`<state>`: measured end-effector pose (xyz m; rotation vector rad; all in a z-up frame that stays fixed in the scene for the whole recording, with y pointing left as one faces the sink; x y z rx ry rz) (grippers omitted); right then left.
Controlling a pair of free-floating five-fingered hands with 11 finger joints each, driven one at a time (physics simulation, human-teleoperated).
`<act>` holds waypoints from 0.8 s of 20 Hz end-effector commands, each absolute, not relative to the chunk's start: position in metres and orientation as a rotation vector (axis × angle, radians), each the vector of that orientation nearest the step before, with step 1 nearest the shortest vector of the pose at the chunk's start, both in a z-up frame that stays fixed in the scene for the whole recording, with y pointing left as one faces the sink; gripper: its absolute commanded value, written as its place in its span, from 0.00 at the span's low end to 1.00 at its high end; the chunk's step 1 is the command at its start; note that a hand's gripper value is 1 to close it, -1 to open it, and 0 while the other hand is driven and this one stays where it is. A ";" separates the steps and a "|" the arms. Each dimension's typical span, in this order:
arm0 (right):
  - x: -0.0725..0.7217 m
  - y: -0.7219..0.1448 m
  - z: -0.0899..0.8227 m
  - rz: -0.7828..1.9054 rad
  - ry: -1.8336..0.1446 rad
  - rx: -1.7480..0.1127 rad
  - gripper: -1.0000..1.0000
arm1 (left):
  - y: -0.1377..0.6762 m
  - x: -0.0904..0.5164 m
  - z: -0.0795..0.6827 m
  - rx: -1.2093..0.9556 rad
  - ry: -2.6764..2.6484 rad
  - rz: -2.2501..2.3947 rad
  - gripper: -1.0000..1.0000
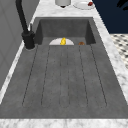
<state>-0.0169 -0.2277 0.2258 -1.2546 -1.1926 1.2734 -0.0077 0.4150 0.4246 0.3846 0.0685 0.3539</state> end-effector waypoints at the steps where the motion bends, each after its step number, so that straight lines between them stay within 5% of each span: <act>1: -0.017 -0.228 0.226 1.273 -1.193 -1.255 0.50 | 0.395 -0.004 0.416 0.364 0.184 0.306 0.00; 16: -0.017 -0.228 0.226 1.273 -1.193 -1.255 0.50 | 0.322 0.003 0.391 0.319 0.337 0.299 0.00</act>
